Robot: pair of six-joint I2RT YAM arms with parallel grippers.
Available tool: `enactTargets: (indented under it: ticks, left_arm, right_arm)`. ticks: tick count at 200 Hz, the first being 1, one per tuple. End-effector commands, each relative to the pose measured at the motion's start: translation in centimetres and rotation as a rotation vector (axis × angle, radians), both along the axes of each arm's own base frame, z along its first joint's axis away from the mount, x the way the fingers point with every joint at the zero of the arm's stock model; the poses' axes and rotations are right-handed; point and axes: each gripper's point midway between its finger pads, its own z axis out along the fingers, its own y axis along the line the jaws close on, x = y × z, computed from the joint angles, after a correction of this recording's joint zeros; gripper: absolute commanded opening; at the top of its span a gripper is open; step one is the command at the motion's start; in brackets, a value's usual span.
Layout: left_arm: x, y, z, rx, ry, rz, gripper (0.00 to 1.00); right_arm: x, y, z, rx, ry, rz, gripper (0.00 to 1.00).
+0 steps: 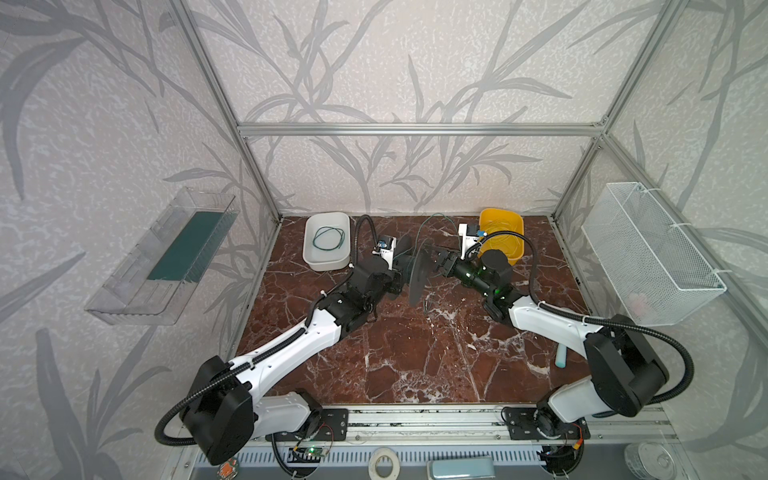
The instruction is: Wrap the cables
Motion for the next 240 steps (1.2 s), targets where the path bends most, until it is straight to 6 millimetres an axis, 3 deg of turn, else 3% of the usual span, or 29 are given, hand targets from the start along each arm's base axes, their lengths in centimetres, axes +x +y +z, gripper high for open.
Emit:
enactTargets:
  ticks: [1,58,83,111,127,155,175,195,206,223,240]
  left_arm:
    - [-0.4,-0.2,4.0,-0.075,-0.1,-0.006,0.0]
    - [-0.9,0.2,6.5,-0.085,-0.108,-0.008,0.0]
    - [-1.1,0.5,7.3,-0.091,-0.091,0.0,0.0]
    - [-1.3,0.3,7.8,-0.105,-0.075,-0.012,0.0]
    - [-1.3,0.5,8.1,-0.11,-0.063,0.0,0.0]
    - [-1.0,0.9,8.5,-0.114,-0.042,0.025,0.0]
    - [-0.9,1.0,9.0,-0.123,-0.033,0.023,0.0]
    - [-0.8,1.3,9.8,-0.149,-0.03,0.027,0.0]
    - [-0.8,1.5,10.1,-0.161,-0.028,0.028,0.0]
    - [-0.9,1.7,10.8,-0.188,-0.025,0.025,0.0]
    - [-1.2,2.0,12.2,-0.237,-0.032,0.016,0.0]
  right_arm:
    - [0.1,-2.3,4.2,-0.037,-0.096,-0.129,0.87]
    - [0.0,-6.9,1.3,-0.324,-0.033,-0.181,0.94]
    - [-0.2,-8.5,3.0,-0.309,-0.049,-0.138,0.98]
    - [-0.8,-8.2,4.1,-0.365,-0.088,-0.087,0.99]
    - [-2.3,-8.1,5.8,-0.341,-0.142,-0.061,0.99]
    - [-6.5,-8.7,8.9,-0.291,-0.244,-0.019,0.99]
    - [-9.3,-9.8,9.4,-0.313,-0.278,-0.019,0.99]
    - [-10.9,-11.9,8.3,-0.299,-0.268,-0.104,0.97]
    - [-11.3,-12.7,6.5,-0.319,-0.241,-0.133,0.93]
    - [-11.1,-13.2,2.5,-0.335,-0.155,-0.152,0.74]
    - [-10.8,-12.1,-1.6,-0.305,-0.085,-0.096,0.56]
